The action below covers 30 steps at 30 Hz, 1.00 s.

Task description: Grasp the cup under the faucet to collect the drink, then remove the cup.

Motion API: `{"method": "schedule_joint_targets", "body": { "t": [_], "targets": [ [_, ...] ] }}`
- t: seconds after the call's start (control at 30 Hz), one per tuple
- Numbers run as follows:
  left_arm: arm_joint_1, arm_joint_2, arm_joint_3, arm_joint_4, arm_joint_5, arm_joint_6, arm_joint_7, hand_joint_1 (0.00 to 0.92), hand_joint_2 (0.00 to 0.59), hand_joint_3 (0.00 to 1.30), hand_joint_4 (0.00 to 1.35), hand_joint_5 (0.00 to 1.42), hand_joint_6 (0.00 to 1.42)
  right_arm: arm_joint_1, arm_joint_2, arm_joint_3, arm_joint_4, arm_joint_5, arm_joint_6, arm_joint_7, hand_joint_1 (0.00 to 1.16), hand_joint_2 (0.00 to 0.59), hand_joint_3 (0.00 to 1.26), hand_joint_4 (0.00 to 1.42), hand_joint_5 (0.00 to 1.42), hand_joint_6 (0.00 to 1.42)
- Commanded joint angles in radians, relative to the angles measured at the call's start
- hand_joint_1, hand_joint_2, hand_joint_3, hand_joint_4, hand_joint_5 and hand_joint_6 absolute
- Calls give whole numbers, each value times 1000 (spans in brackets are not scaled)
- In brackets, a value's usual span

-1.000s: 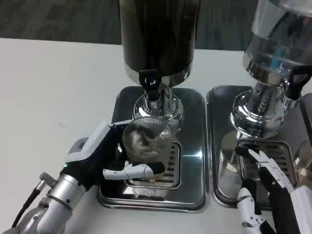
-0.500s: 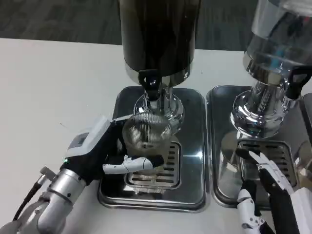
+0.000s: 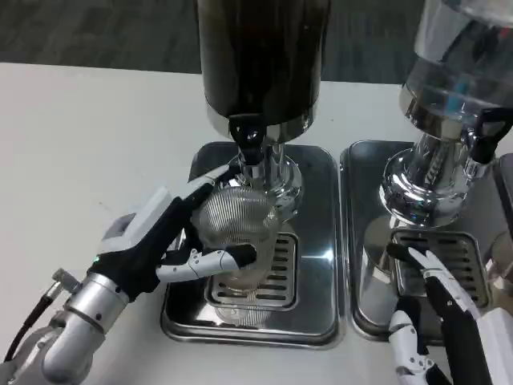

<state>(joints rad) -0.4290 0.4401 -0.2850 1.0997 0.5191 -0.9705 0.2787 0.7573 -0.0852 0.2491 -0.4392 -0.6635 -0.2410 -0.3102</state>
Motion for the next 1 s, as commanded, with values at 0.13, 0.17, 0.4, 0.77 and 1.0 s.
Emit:
{"method": "schedule_joint_targets", "body": {
  "t": [0.13,0.17,0.4,0.77,1.0],
  "targets": [
    [54,56,57,-78,-63,-38,-32,91,17,124,67,174,393,-13,2,6,12,13,4,3,260,586,219,119,122,97],
    [60,61,65,-88,-71,-40,-33,91,17,124,58,164,392,-16,2,5,14,16,4,4,260,586,219,119,124,97],
    [154,117,153,-207,-190,-97,-90,72,20,157,69,169,397,-22,0,6,18,22,4,4,262,586,219,119,133,111],
    [222,110,236,-507,-924,-3,-676,0,116,322,293,335,489,-53,-3,7,44,31,3,7,258,583,219,119,133,106],
    [154,97,331,-583,-1159,301,-1022,0,106,340,289,313,452,-58,4,12,67,30,-2,-5,255,583,227,119,123,92]
  ]
}}
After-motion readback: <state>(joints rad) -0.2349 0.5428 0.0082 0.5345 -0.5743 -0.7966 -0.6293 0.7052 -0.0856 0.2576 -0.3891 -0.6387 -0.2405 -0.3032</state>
